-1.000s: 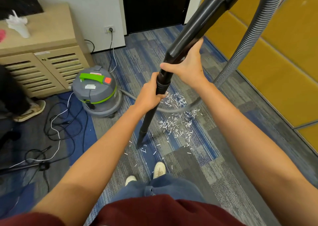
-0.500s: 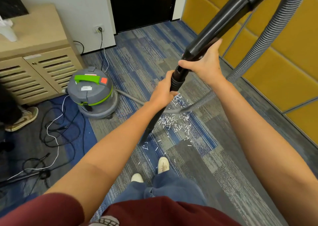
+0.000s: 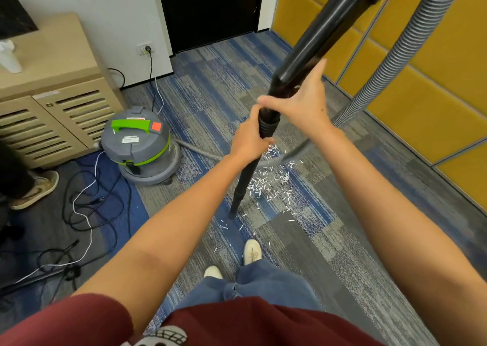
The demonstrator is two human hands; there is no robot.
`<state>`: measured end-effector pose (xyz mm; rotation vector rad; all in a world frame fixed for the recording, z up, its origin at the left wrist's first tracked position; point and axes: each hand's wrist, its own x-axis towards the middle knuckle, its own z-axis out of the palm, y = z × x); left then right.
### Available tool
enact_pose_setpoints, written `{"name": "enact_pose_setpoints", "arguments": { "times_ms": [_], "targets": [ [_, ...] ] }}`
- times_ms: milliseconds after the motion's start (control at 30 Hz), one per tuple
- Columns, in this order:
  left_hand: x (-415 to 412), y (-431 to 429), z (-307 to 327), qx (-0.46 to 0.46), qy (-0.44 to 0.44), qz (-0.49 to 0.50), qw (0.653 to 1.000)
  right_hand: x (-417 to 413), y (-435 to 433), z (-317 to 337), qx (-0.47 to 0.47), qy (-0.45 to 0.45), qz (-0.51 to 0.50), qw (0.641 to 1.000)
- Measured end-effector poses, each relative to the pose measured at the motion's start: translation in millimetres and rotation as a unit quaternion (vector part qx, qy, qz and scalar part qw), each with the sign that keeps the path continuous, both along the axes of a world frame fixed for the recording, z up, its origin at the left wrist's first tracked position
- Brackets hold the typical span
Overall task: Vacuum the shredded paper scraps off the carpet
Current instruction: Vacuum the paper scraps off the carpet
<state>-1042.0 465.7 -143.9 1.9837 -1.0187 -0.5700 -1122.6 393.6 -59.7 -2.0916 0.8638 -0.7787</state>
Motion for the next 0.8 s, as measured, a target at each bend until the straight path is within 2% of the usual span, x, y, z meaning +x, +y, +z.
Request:
{"name": "enact_pose_setpoints", "arguments": {
  "times_ms": [167, 333, 500, 700, 800],
  "targets": [
    [25.6, 17.9, 12.4, 0.009, -0.057, 0.017, 0.998, 25.0, 29.9, -31.8, -0.012, 0.057, 0.035, 0.998],
    [23.8, 38.3, 10.1, -0.053, 0.0, 0.062, 0.997, 36.6, 37.6, -28.3, -0.024, 0.077, 0.09, 0.993],
    [28.7, 73.8, 3.0, -0.056, -0.04, 0.111, 0.991, 47.0, 64.7, -33.8, -0.051, 0.087, 0.158, 0.982],
    [37.1, 97.3, 8.2, -0.069, -0.071, 0.172, 0.98, 59.1, 87.3, -19.9, -0.067, 0.042, 0.186, 0.979],
    [45.8, 103.1, 20.5, -0.058, -0.103, 0.182, 0.976, 65.7, 85.9, -11.1, -0.033, 0.0, 0.183, 0.982]
  ]
}}
